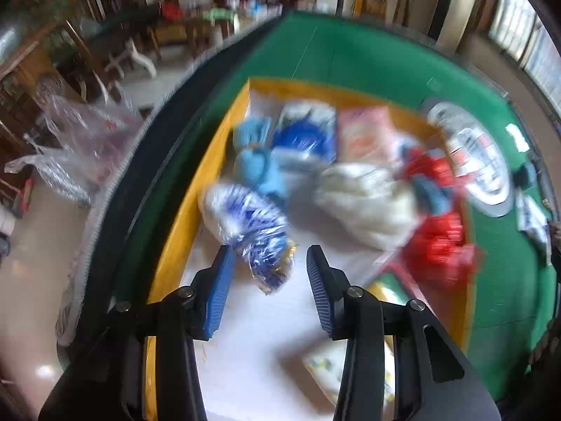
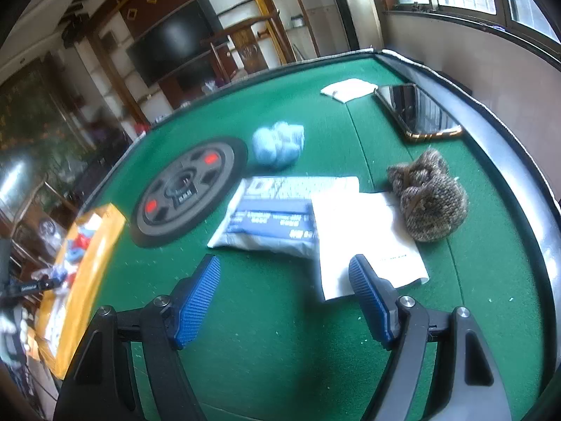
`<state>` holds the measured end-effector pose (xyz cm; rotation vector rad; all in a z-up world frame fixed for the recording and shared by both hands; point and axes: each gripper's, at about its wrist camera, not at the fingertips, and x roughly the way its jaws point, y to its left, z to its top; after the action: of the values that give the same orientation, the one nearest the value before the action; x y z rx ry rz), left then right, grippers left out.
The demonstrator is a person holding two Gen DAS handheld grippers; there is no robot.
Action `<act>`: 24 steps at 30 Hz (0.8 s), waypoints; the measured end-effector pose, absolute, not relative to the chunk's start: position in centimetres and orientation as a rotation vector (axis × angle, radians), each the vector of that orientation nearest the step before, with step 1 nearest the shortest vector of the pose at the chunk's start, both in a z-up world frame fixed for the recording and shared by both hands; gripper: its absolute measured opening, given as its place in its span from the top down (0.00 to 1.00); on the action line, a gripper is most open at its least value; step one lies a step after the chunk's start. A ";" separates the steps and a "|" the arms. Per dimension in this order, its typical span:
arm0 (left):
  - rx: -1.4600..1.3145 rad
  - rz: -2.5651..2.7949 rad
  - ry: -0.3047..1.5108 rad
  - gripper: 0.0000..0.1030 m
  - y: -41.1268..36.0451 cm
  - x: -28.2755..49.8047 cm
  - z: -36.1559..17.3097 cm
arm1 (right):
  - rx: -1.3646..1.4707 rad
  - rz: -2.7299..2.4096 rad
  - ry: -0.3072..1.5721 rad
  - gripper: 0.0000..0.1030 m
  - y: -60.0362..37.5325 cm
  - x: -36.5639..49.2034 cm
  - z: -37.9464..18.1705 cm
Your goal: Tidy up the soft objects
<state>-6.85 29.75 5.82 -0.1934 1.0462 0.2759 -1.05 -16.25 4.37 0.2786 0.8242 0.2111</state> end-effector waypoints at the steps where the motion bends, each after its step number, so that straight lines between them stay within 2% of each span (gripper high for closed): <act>1: -0.203 0.263 1.006 0.59 29.4 -7.7 6.6 | 0.293 0.207 0.799 0.31 -16.6 -1.3 4.8; 4: -0.264 0.181 0.896 0.48 27.9 -10.9 9.4 | 0.354 0.196 0.751 0.30 -17.8 -1.5 6.1; 6: -0.281 0.106 0.846 0.40 26.2 -12.2 10.7 | 0.375 0.213 0.756 0.24 -18.4 -0.4 7.0; 11: -0.317 -0.108 0.834 0.39 20.9 -12.5 11.5 | 0.318 0.213 0.822 0.23 -17.9 5.7 7.9; 17: -0.313 -0.198 0.889 0.39 16.1 -12.4 10.0 | 0.274 0.161 0.946 0.23 -16.3 14.3 6.2; 22: -0.295 -0.205 0.912 0.39 15.2 -12.8 9.9 | 0.360 0.195 1.075 0.23 -14.5 19.1 3.2; 23: -0.293 -0.204 0.912 0.39 15.1 -12.9 9.9 | 0.368 0.193 1.072 0.24 -14.3 19.3 2.9; 24: -0.290 -0.203 0.911 0.39 15.0 -12.9 10.0 | 0.350 0.192 1.045 0.29 -13.8 19.3 3.2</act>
<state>-12.94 15.01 9.97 -0.2901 0.9113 -0.2029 19.29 -13.84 3.18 0.3499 1.0445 0.1915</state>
